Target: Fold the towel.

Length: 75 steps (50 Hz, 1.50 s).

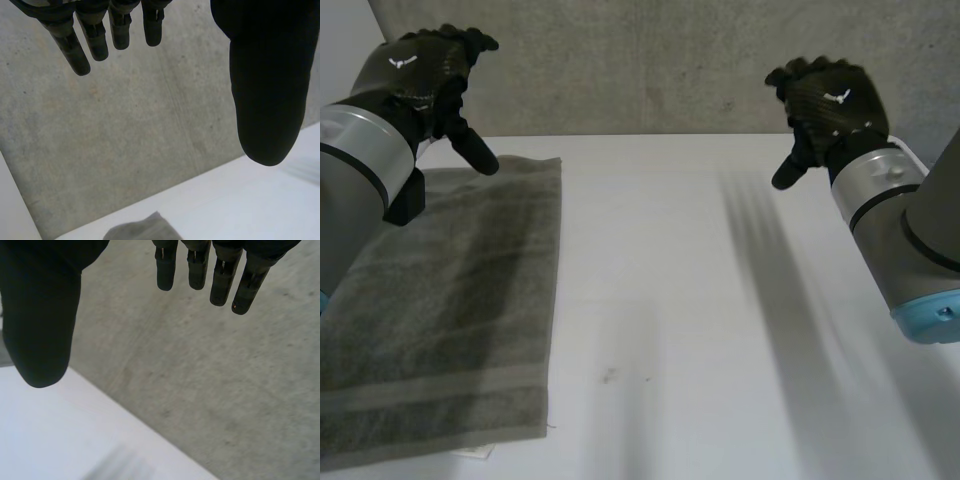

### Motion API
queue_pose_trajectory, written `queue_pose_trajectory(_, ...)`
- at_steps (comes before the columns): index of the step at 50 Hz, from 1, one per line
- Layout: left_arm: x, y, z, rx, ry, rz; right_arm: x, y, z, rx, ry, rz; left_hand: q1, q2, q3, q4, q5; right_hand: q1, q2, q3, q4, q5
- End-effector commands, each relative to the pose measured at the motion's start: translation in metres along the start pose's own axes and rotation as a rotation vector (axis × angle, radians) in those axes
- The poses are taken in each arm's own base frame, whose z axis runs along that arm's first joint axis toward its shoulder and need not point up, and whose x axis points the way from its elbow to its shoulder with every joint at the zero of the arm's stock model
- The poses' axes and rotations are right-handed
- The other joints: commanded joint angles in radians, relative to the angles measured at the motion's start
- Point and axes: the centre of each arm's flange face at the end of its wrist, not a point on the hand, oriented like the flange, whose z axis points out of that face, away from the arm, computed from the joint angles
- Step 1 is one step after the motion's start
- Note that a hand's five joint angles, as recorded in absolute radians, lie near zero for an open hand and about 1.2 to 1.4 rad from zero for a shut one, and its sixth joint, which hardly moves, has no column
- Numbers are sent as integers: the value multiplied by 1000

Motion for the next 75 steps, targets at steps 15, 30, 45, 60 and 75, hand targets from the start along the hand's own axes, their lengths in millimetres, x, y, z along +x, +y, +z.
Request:
queue_pose_trajectory(15, 9, 136, -43, -452, 156, 276, -59, 47, -28, -218, -243, -24, 30, 35, 33, 33, -4, -29, -44, -38, -56, -43)
queue_pose_trajectory(30, 12, 191, -75, -506, 233, 263, -63, 59, -32, -248, -260, -72, 44, 49, 47, 47, 11, -29, -44, -38, -56, -43)
queue_pose_trajectory(45, 14, 208, -87, -517, 260, 324, -65, 63, -33, -260, -268, -74, 56, 61, 59, 59, 22, -29, -44, -38, -56, -43)
queue_pose_trajectory(60, 15, 216, -94, -525, 265, 325, -66, 65, -34, -266, -270, -74, 85, 90, 88, 88, 52, -29, -44, -38, -56, -43)
queue_pose_trajectory(75, 17, 221, -102, -547, 278, 328, -67, 66, -34, -268, -274, -75, 85, 90, 88, 88, 52, -29, -44, -38, -56, -43)
